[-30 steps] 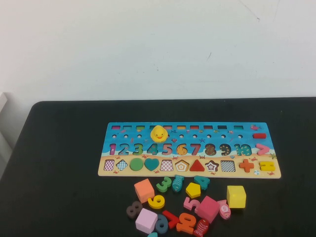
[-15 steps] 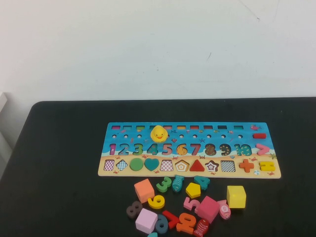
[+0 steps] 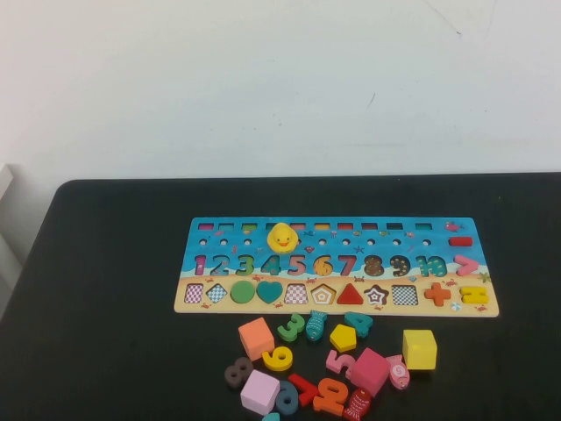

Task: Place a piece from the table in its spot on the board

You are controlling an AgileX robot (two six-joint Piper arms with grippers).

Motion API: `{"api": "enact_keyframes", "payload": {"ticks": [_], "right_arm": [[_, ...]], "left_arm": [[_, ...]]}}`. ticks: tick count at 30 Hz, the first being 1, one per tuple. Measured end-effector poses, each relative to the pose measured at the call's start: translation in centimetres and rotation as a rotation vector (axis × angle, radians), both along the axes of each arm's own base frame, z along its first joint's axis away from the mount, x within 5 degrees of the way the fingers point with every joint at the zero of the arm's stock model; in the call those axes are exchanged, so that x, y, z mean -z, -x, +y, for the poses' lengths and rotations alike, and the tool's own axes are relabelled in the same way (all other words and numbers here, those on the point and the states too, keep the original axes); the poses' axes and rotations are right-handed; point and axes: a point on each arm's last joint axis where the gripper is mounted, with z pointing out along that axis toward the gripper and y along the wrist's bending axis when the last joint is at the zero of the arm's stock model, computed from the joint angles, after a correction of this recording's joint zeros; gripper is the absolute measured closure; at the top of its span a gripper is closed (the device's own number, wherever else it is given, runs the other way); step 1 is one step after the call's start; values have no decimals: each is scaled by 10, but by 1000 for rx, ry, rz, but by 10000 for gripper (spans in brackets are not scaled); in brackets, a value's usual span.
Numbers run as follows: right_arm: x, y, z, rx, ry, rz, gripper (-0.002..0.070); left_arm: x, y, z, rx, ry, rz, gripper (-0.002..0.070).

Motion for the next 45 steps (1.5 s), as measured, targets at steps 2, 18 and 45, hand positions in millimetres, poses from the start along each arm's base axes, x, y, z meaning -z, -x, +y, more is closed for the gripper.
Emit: {"api": "enact_keyframes", "payload": {"ticks": [2, 18, 45], "right_arm": [[-1, 0, -2, 18, 2, -17, 657], [-84, 11, 14, -224, 844, -225, 657], [-163, -149, 90, -1300, 1342, 217, 657]], "left_arm": [[0, 0, 0, 0, 0, 0, 677], [0, 0, 0, 0, 0, 0, 677], [0, 0, 0, -1, 2, 0, 677]]}}
